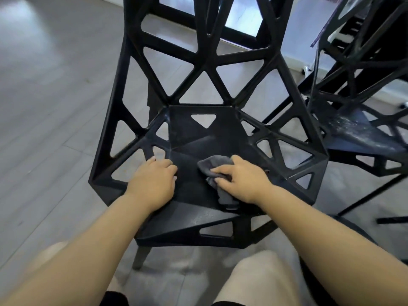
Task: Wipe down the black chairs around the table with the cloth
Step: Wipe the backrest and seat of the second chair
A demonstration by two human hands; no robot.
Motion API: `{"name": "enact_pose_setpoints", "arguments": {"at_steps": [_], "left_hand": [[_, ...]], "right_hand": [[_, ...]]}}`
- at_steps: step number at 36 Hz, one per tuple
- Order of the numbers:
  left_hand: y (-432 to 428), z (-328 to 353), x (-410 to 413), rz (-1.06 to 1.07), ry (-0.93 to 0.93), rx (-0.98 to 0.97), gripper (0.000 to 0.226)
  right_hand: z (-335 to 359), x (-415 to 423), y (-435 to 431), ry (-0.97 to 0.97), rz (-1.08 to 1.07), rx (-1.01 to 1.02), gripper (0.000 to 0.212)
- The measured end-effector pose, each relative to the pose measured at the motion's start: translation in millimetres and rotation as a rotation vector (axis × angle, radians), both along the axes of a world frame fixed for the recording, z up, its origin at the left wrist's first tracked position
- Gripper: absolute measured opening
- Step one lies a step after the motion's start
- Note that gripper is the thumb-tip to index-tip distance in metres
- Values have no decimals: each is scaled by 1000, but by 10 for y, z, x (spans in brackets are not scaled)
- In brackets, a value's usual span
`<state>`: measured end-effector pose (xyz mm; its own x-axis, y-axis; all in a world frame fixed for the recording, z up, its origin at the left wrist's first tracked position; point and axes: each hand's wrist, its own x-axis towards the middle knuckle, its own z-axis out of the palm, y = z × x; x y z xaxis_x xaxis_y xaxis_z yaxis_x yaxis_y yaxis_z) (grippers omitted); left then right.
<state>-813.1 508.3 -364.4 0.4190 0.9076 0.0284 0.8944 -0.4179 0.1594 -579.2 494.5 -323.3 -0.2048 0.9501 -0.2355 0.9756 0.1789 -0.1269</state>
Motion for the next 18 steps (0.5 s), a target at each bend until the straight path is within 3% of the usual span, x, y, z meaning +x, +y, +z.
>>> {"name": "enact_pose_setpoints", "arguments": {"at_steps": [4,6,8,10,15,18], "left_hand": [[14,17,93,49,0,11,31],[24,41,181,49,-6,24,30],[28,47,303,42,0,-8,29],[38,29,433,36,27,-22,30],[51,38,580,86,1,-50,31],[69,74,595,121,44,-44,32]], "right_hand": [[-27,777,205,-197,-501,170,37],[-38,872,242,-289,-623,236,37],[-77,724,250,-253,-664,205,37],[-99,489,217,-153,-613,140,38],[-24,283,29,-67,-158,91,37],[-32,603,137,-129,-187,118,36]]}}
